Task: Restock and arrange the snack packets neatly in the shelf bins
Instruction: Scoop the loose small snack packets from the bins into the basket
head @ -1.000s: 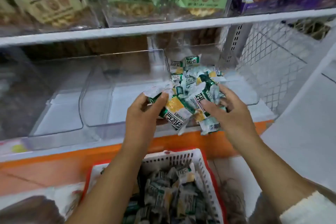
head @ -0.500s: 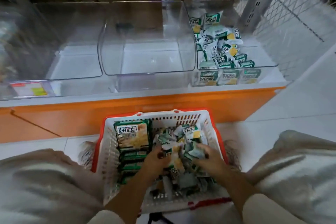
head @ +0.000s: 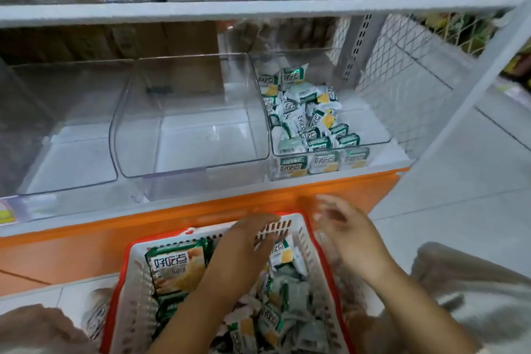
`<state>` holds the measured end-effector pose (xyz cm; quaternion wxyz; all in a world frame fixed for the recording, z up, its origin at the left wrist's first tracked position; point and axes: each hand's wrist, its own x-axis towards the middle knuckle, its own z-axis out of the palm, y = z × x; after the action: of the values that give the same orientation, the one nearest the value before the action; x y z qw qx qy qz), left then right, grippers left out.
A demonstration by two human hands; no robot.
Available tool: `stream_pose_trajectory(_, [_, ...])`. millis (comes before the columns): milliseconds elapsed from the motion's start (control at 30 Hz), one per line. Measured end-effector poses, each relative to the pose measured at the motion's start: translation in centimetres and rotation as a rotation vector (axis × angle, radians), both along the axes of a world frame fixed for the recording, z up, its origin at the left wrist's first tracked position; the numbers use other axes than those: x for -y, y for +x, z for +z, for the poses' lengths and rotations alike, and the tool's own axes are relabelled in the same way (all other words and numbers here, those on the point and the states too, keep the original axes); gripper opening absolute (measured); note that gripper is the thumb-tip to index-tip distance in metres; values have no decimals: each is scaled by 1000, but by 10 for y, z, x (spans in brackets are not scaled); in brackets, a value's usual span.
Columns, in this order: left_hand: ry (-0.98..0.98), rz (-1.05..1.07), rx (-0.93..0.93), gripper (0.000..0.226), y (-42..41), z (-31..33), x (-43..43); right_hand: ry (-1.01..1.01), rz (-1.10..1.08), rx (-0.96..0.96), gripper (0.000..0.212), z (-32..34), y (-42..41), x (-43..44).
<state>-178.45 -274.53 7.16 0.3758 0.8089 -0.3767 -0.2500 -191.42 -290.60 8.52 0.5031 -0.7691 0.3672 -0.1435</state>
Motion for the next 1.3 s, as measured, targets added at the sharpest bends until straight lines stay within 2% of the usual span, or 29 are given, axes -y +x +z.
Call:
stream_pose_trajectory(100, [-208, -36, 102, 26, 16, 54, 40, -176, -18, 155, 30, 49, 12, 48])
stream_pose_trajectory(233, [-214, -121, 254, 27, 47, 97, 99, -255, 0, 144, 27, 82, 27, 116])
stream_pose_trajectory(367, [-15, -337, 482, 33, 81, 104, 160, -193, 90, 14, 30, 70, 51, 161])
stream_pose_trajectory(467, [277, -471, 522, 53, 103, 95, 208, -235, 195, -169, 40, 54, 75, 181])
stream_pose_trajectory(567, [522, -570, 495, 77, 114, 79, 241, -252, 251, -276, 56, 41, 91, 197])
stream_pose_trajectory(700, [552, -569, 401, 92, 116, 65, 255, -217, 363, -448, 85, 40, 101, 206])
stream_pose_trajectory(767, [581, -541, 404, 96, 118, 60, 259, -225, 390, -539, 93, 42, 103, 209])
stream_pose_trajectory(900, [599, -527, 429, 77, 121, 55, 259, -235, 401, -647, 92, 43, 106, 207])
stream_pose_trajectory(1067, [524, -507, 362, 74, 120, 54, 253, -250, 405, -653, 92, 44, 107, 201])
stream_pose_trajectory(1300, [357, -460, 308, 49, 116, 56, 244, -323, 260, -425, 69, 36, 101, 197])
